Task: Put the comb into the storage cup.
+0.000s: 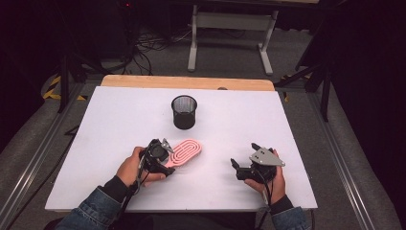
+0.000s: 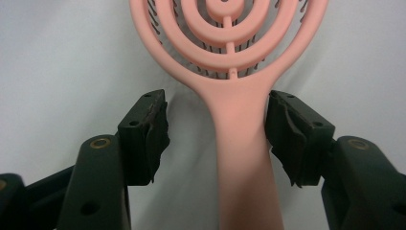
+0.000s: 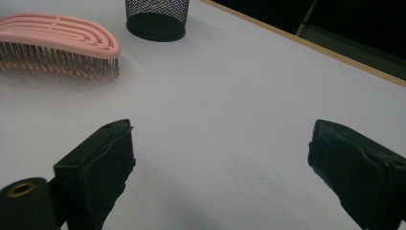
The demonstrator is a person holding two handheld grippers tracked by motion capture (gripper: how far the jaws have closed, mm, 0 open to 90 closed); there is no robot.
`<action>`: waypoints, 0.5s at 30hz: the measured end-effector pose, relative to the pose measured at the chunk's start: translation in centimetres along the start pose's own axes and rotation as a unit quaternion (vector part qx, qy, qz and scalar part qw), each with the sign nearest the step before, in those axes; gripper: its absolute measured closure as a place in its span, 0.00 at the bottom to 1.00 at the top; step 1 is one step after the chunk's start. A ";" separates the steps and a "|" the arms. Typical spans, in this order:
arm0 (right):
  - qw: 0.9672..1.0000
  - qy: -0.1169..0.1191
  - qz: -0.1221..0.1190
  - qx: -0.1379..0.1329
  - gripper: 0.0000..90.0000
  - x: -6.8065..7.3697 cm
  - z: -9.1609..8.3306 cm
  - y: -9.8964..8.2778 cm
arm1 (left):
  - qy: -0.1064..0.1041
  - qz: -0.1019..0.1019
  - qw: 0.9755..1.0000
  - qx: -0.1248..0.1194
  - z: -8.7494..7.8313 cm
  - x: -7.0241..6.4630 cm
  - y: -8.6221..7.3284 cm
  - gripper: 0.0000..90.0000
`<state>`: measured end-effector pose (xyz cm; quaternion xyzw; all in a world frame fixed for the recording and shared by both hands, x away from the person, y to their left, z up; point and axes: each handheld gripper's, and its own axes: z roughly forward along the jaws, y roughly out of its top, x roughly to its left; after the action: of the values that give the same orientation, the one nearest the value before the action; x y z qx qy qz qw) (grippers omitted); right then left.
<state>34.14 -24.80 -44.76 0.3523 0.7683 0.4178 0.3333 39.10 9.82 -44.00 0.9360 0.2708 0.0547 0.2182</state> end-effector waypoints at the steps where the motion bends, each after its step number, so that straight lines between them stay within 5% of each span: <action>1: 1.000 0.001 0.001 0.000 0.10 0.0 0.0 0.0 | 0.000 -0.002 1.000 0.001 0.0 0.0 0.0 0.45; 15: 1.000 0.008 -0.003 0.003 0.10 0.1 0.1 0.0 | -0.001 0.007 1.000 0.004 0.0 0.0 0.1 0.51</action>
<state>34.17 -24.74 -44.85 0.3476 0.7733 0.4172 0.3274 39.14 9.74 -43.92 0.9386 0.2646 0.0544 0.2146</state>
